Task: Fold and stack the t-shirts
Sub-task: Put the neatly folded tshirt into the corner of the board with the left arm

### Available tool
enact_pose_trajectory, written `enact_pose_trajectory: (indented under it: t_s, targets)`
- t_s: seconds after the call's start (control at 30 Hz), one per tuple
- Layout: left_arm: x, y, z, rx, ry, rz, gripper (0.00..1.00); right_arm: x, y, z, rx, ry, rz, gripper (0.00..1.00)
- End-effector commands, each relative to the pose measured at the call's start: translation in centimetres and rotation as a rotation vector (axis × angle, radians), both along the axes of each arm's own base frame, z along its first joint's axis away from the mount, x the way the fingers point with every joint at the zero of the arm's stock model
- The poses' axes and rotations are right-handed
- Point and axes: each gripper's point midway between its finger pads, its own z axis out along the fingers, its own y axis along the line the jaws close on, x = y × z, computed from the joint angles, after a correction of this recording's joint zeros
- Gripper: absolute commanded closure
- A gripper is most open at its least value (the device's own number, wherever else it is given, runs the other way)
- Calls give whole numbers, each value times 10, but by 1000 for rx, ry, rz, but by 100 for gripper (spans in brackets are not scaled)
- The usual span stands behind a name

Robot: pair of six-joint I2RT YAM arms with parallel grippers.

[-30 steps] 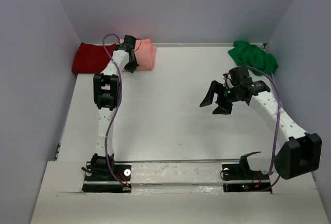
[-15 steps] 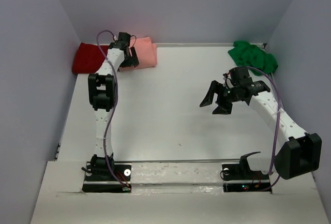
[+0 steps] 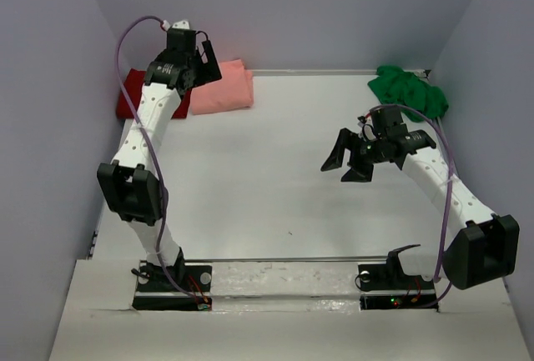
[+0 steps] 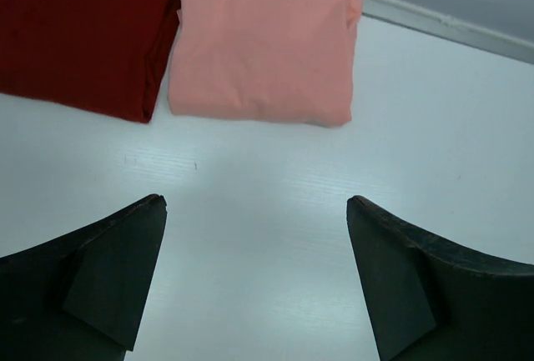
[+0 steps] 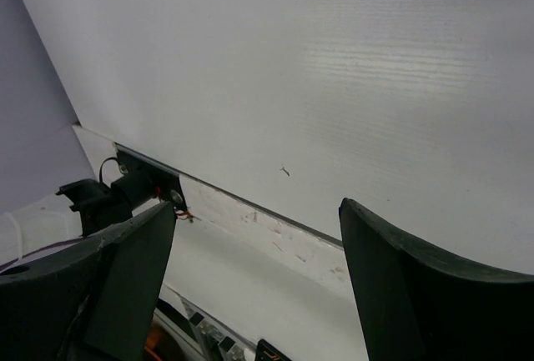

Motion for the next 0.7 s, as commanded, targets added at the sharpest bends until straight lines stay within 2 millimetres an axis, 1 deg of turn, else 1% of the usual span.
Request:
enact_pose_trajectory:
  t_s: [0.0,0.03,0.07,0.1,0.13,0.17,0.2,0.23,0.27,0.3,0.33,0.37,0.43,0.47,0.53,0.57,0.6,0.67]
  targets:
    - [-41,-9,-24,0,78,-12,1,7,2,22,24,-112,39,15]
    - [-49,-11,-26,-11,83,-17,1,6,2,23,23,-120,47,15]
    - [-59,-13,-38,-19,112,-26,1,5,2,22,22,-119,51,15]
    - [-70,-16,-28,-40,91,-32,1,4,2,22,21,-128,58,15]
    - [-77,-17,-28,-49,92,-35,1,3,1,22,20,-129,62,15]
    - [-87,-19,-36,-56,115,-45,1,2,1,21,19,-130,67,15]
    - [-93,-19,-35,-64,111,-47,1,2,1,22,19,-135,69,15]
    - [-102,-21,-24,-79,85,-53,1,1,1,21,17,-140,76,15]
    - [-109,-21,-29,-79,96,-53,1,0,1,22,18,-147,80,15]
    - [-115,-22,-26,-84,89,-57,1,0,1,22,18,-147,83,15]
    - [-123,-21,-19,-93,70,-58,1,-1,0,22,16,-155,91,15]
    - [-129,-20,-25,-90,84,-56,1,-2,1,23,19,-156,95,15]
    - [-142,-19,-25,-100,81,-60,1,-3,0,23,17,-161,104,15]
    - [-146,-20,-19,-109,58,-68,1,-5,0,23,19,-162,107,15]
    - [-151,-19,-21,-112,58,-71,1,-6,0,23,22,-160,110,15]
    - [-153,-19,-26,-107,68,-74,1,-7,1,24,27,-161,113,15]
    - [-156,-18,-23,-110,58,-73,1,-8,2,26,36,-167,118,15]
    - [-158,-15,-23,-106,58,-60,1,-7,2,30,36,-179,119,15]
